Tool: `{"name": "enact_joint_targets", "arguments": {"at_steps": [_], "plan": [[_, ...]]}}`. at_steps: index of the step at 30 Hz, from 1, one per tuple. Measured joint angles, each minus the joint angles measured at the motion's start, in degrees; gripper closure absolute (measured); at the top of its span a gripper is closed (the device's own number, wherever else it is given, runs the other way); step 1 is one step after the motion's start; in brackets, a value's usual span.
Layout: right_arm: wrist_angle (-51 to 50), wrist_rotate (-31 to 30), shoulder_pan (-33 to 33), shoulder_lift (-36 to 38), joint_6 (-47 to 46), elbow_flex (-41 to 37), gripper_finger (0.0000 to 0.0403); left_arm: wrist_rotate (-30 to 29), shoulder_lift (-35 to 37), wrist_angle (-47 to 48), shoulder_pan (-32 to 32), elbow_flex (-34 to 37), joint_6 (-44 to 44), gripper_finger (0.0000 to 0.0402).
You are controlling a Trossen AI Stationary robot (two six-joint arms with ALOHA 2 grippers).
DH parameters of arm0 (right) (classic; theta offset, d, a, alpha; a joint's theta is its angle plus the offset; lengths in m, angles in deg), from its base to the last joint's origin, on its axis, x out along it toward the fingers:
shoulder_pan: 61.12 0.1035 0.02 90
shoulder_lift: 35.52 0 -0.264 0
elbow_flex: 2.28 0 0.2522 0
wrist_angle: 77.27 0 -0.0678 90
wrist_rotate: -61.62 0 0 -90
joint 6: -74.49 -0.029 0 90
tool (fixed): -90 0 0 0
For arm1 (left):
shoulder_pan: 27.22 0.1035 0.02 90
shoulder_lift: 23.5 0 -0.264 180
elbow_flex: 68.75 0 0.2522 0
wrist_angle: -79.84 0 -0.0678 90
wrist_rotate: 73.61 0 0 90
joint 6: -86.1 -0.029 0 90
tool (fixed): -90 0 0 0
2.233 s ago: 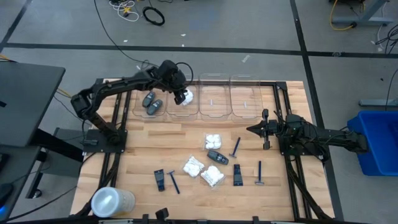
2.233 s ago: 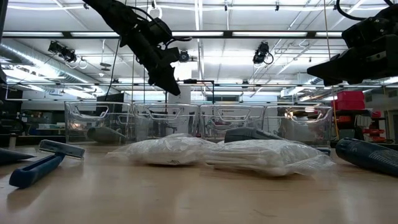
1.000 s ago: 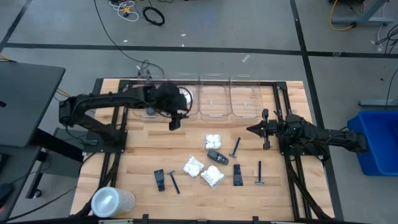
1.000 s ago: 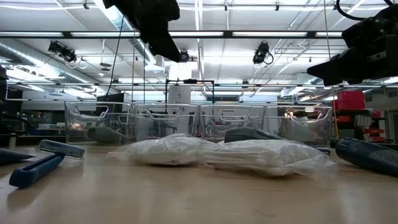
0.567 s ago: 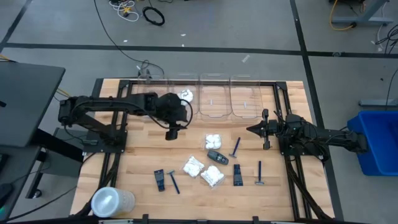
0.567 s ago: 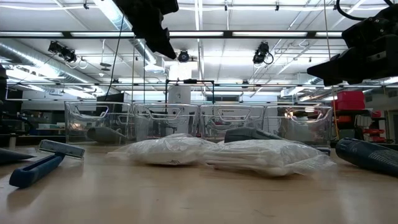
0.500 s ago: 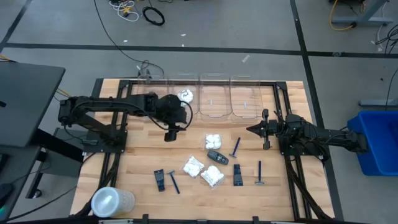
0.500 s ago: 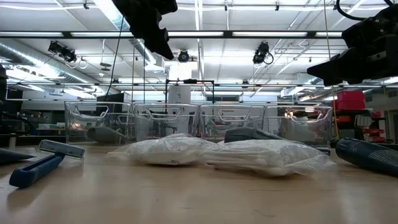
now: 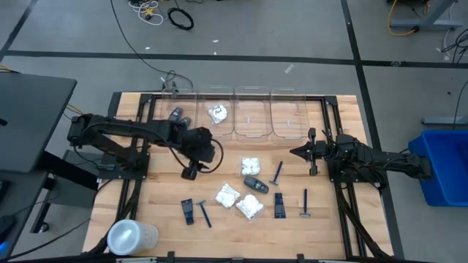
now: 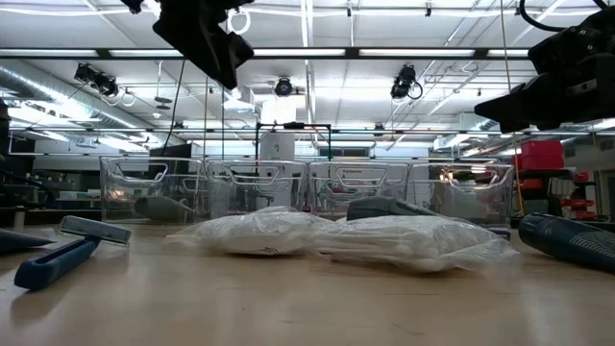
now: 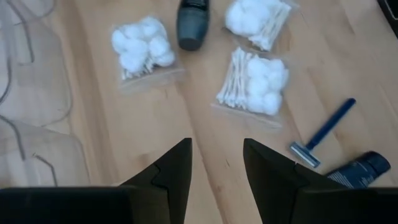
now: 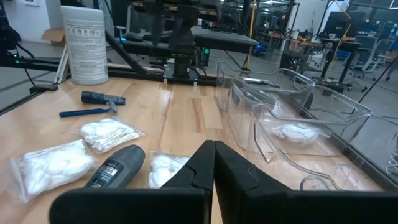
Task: Pick & Place Travel size toiletries
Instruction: Put the left blue shave cream into the middle right transparent bin
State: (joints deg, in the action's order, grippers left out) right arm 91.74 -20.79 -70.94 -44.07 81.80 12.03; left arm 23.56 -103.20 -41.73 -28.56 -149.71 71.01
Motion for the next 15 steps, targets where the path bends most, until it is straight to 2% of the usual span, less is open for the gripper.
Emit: {"name": "enact_joint_targets", "arguments": {"at_steps": [15], "plan": [[0.0, 0.0, 0.0, 0.0, 0.0, 0.0, 0.0389, 0.1, 0.0, 5.2, -3.8, 0.0, -9.5, 0.0249]]}}
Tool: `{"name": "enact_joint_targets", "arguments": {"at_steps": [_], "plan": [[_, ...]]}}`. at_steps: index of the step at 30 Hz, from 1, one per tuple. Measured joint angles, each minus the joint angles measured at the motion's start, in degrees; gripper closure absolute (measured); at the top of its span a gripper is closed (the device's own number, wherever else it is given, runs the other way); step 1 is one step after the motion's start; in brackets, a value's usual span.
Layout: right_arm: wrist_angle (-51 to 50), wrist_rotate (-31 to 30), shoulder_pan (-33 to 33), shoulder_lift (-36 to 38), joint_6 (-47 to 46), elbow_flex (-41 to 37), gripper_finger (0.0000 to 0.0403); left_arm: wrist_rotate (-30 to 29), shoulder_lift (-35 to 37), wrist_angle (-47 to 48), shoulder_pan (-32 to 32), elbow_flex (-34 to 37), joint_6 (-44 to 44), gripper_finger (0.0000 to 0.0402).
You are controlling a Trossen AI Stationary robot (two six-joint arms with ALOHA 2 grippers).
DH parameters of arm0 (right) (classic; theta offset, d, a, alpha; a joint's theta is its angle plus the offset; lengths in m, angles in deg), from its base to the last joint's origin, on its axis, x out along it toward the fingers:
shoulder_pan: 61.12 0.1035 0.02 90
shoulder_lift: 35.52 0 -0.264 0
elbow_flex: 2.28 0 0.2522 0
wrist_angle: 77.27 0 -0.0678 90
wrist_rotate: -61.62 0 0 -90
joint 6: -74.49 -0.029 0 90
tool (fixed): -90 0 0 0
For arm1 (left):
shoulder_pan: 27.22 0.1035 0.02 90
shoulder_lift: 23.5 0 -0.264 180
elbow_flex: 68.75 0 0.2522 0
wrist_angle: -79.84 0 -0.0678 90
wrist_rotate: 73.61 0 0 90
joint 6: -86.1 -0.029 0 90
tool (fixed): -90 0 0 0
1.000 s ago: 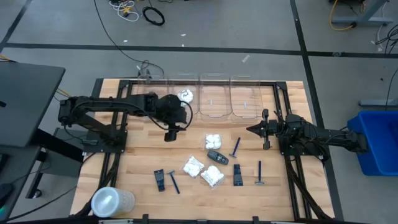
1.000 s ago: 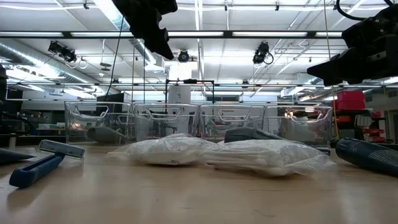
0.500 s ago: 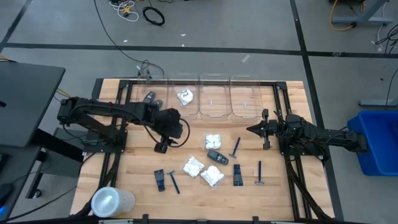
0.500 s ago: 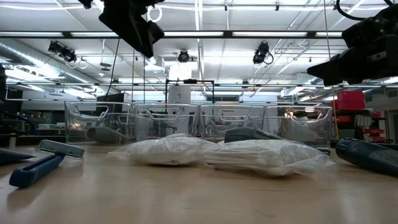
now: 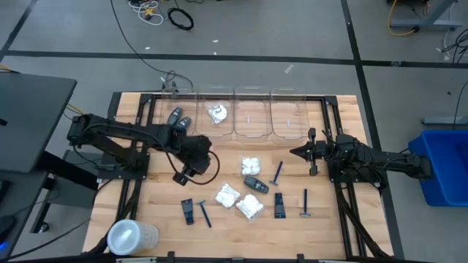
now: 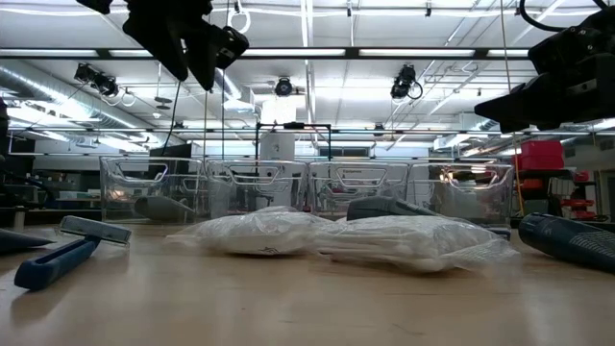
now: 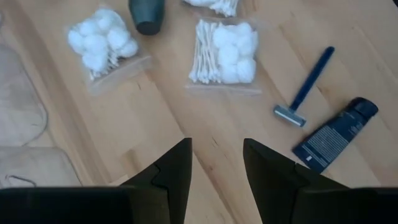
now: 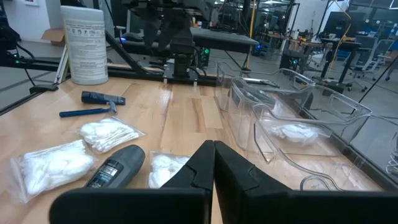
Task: Pick & Place Travel size toiletries
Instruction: Put the left blue shave cream into the middle right transparent bin
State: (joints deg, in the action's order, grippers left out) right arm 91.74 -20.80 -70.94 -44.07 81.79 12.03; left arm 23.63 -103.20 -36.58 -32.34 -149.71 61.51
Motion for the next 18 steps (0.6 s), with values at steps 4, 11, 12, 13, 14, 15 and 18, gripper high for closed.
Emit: {"name": "enact_joint_targets", "arguments": {"at_steps": [4, 11, 12, 13, 14, 15, 18], "plan": [[0.0, 0.0, 0.0, 0.0, 0.0, 0.0, 0.0389, 2.6, 0.0, 0.3, -1.1, 0.0, -1.1, 0.0249], [0.0, 0.0, 0.0, 0.0, 0.0, 0.0, 0.0389, 4.4, 0.0, 0.3, -5.0, 0.0, -2.3, 0.0249], [0.0, 0.0, 0.0, 0.0, 0.0, 0.0, 0.0389, 4.4, 0.0, 0.3, -5.6, 0.0, -2.8, 0.0249], [0.0, 0.0, 0.0, 0.0, 0.0, 0.0, 0.0389, 4.4, 0.0, 0.3, -6.2, 0.0, -3.1, 0.0249], [0.0, 0.0, 0.0, 0.0, 0.0, 0.0, 0.0389, 4.4, 0.0, 0.3, -6.7, 0.0, -3.3, 0.0249], [0.0, 0.0, 0.0, 0.0, 0.0, 0.0, 0.0389, 4.4, 0.0, 0.3, -7.3, 0.0, -3.4, 0.0249], [0.0, 0.0, 0.0, 0.0, 0.0, 0.0, 0.0389, 4.4, 0.0, 0.2, -8.9, 0.0, -3.7, 0.0249]]}}
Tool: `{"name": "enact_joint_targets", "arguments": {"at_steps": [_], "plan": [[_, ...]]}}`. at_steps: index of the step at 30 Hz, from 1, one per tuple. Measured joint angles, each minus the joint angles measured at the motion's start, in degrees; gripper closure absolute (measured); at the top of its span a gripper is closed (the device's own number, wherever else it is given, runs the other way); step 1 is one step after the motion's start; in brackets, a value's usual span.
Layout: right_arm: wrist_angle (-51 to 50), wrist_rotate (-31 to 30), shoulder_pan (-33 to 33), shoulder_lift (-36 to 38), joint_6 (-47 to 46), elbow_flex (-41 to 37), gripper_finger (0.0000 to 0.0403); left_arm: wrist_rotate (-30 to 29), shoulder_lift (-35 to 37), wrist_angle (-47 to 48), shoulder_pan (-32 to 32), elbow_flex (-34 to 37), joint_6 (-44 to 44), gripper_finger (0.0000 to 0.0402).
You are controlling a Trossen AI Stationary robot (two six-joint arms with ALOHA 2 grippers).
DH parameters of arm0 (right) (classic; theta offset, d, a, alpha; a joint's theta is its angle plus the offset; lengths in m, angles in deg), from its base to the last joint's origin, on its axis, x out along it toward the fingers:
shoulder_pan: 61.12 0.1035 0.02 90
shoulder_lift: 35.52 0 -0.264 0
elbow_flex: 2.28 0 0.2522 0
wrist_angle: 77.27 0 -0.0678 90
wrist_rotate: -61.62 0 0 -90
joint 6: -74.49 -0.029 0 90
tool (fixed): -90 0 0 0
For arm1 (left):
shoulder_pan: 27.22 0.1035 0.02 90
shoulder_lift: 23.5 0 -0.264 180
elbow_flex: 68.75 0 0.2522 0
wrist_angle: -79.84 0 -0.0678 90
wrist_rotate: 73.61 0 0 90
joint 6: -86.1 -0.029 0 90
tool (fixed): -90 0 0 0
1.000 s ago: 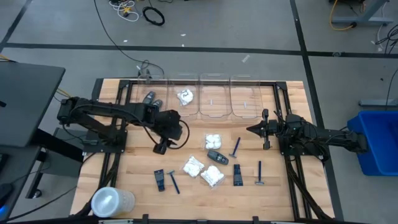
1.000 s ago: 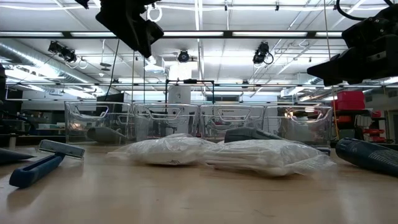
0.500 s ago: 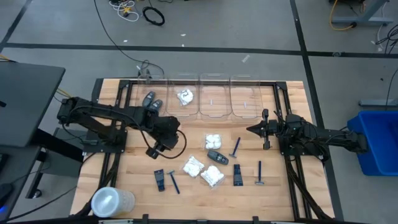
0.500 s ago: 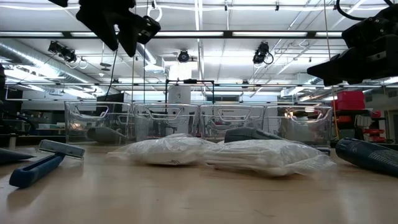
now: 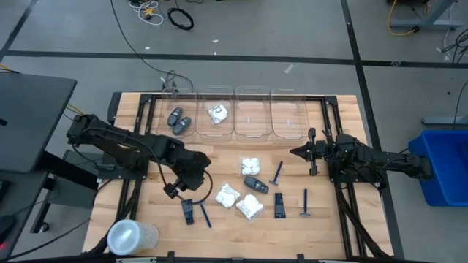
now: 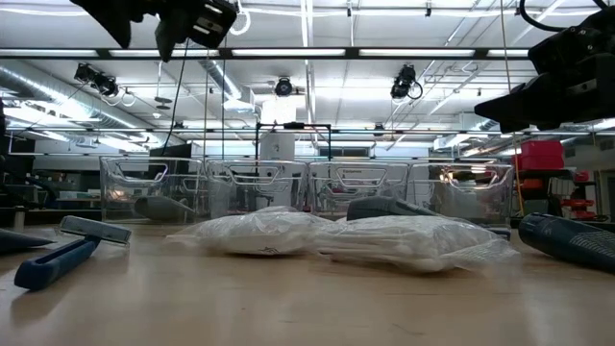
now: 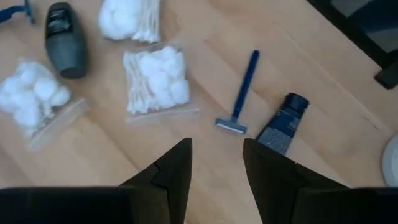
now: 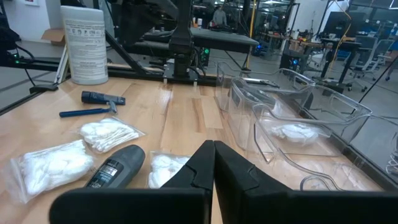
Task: Pick & Place Travel size toiletries
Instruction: Put the left blue shave cream into the middle right transparent bin
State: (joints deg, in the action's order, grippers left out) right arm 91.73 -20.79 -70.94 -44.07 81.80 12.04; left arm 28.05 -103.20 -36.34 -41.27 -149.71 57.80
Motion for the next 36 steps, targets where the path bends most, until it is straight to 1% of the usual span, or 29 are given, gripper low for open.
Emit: {"name": "enact_joint_targets", "arguments": {"at_steps": [6, 11, 15, 18, 21, 25, 30, 33, 36], "plan": [[0.0, 0.0, 0.0, 0.0, 0.0, 0.0, 0.0389, 0.0, 0.0, 0.0, -2.7, 0.0, -2.8, 0.0248], [0.0, 0.0, 0.0, 0.0, 0.0, 0.0, 0.0389, 0.1, -1.2, 0.2, -3.5, 0.0, -3.9, 0.0248], [0.0, 0.0, 0.0, 0.0, 0.0, 0.0, 0.0389, 2.3, -2.2, 0.0, -4.1, -0.1, -5.0, 0.0248], [0.0, 0.0, 0.0, 0.0, 0.0, 0.0, 0.0389, 2.6, -3.9, -0.7, -5.2, 0.0, -3.6, 0.0241], [0.0, 0.0, 0.0, -0.2, 0.0, 0.0, 0.0389, 2.5, -5.4, -0.8, -6.6, 0.1, -1.5, 0.0226], [-0.2, 0.0, 0.0, -0.5, 0.0, 0.0, 0.0389, -1.6, -6.9, -0.7, -9.6, 0.2, 0.9, 0.0197], [0.0, 0.0, 0.0, -1.2, 0.0, 0.0, 0.0389, -5.4, -7.7, -0.1, -13.6, 0.2, 0.7, 0.0165], [0.0, 0.0, 0.0, -1.2, 0.0, 0.0, 0.0389, -7.9, -7.7, 0.2, -16.5, 0.2, 2.1, 0.0156], [0.0, 0.0, 0.0, -1.2, 0.0, 0.0, 0.0389, -8.3, -7.7, 0.4, -19.7, 0.2, 2.6, 0.0154]]}}
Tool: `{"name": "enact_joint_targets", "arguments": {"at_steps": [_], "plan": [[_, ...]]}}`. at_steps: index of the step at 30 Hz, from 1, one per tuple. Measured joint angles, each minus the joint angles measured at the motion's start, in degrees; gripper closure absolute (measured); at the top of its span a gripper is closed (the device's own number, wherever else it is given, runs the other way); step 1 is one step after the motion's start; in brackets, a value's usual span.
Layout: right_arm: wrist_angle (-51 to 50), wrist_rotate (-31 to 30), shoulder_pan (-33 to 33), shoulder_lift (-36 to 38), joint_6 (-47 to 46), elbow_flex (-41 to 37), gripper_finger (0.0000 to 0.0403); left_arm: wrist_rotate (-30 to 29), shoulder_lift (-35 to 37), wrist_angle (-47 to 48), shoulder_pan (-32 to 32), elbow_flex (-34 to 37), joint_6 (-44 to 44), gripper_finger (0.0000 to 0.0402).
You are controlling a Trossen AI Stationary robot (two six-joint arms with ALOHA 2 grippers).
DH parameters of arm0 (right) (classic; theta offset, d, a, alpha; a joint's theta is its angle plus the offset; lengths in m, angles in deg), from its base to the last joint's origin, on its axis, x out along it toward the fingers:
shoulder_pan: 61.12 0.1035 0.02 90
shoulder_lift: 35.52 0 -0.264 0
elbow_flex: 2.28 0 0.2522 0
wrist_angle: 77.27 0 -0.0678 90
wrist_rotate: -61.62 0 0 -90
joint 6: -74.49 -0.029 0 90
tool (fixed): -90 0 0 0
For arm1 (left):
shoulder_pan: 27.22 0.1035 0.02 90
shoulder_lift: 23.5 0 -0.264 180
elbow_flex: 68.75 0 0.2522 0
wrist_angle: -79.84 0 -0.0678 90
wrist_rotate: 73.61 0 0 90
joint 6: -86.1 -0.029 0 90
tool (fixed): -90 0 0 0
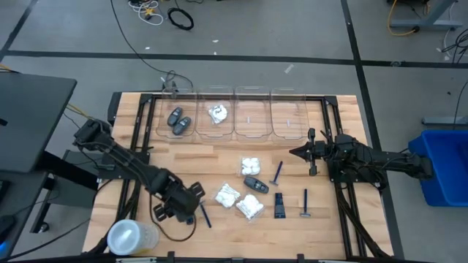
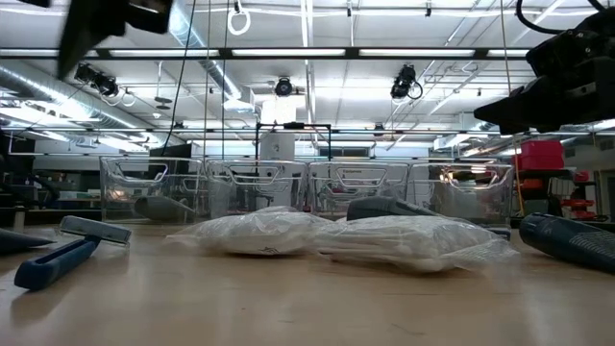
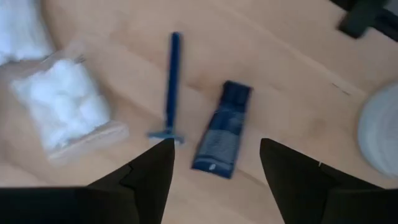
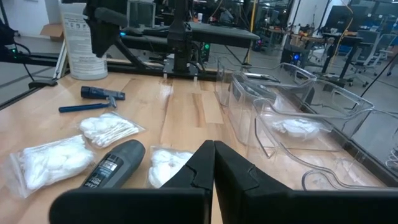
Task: Pick & Place Travel size toiletries
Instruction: Put the left blue shave cream into the middle right transparent bin
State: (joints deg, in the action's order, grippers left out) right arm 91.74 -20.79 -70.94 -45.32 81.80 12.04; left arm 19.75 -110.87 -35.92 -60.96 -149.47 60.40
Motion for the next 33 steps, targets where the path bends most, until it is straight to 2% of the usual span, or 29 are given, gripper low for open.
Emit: {"name": "enact_joint_targets", "arguments": {"at_steps": [11, 20, 26, 33], "plan": [[0.0, 0.0, 0.0, 0.0, 0.0, 0.0, 0.0389, -4.8, 0.0, -2.8, -7.8, 5.4, -0.7, 0.0154], [0.0, 0.0, 0.0, 0.0, 0.0, 0.0, 0.0389, -5.0, 0.0, -11.9, -8.8, 12.3, -0.4, 0.0154], [0.0, 0.0, 0.0, 0.0, 0.0, 0.0, 0.0389, -7.4, 0.0, -18.1, -8.8, 15.8, -1.5, 0.0154], [0.0, 0.0, 0.0, 0.0, 0.0, 0.0, 0.0389, -6.6, 0.0, -22.1, -8.8, 16.7, -2.9, 0.0154]]}}
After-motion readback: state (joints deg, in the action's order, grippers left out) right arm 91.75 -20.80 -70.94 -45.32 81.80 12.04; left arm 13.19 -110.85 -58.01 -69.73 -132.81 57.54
